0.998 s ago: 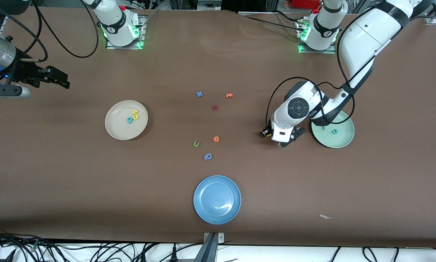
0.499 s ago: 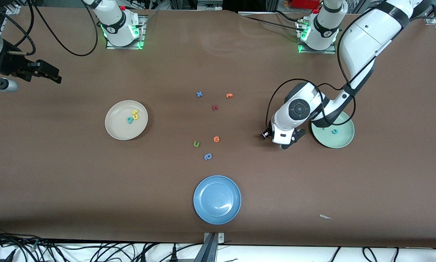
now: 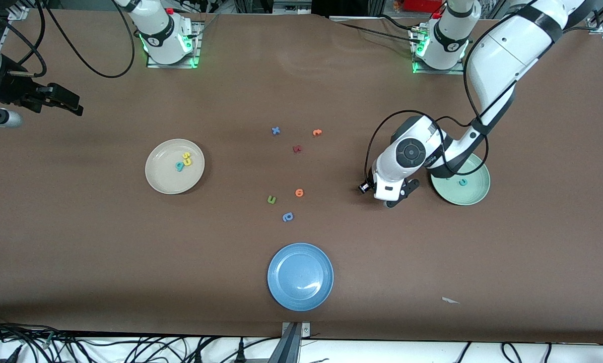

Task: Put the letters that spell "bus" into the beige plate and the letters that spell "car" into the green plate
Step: 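Grasp the yellow a with the left gripper while the right gripper retracts, then place the yellow a in the green plate with the left gripper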

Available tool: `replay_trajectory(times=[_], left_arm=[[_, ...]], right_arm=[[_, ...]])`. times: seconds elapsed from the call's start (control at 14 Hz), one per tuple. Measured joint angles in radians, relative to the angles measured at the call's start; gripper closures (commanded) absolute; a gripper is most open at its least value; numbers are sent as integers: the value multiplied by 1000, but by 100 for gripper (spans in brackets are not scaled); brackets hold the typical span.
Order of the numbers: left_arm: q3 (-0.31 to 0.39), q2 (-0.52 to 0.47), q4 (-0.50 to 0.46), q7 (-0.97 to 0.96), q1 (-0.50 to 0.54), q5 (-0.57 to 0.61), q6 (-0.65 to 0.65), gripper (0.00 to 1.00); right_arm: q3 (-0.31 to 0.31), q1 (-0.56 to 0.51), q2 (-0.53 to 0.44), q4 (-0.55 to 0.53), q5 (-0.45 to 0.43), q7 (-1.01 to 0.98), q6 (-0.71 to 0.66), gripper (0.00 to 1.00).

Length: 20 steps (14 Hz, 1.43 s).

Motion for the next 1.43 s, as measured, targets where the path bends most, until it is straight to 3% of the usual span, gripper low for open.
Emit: replay_trajectory(times=[0.29, 0.64, 1.07, 1.43], left_arm=[[-1, 0, 4, 0, -1, 0, 0, 89], [0, -1, 8, 2, 0, 0, -11, 92], [-9, -62, 46, 190, 87, 0, -212, 95], [-52, -137, 46, 477, 261, 0, -391, 95]], right_arm=[[2, 9, 0, 0, -23, 0, 3, 0], [12, 11, 0, 0, -24, 0, 5, 0], [4, 10, 0, 4, -24, 0, 34, 0], [7, 12, 0, 30, -24, -1, 35, 0]])
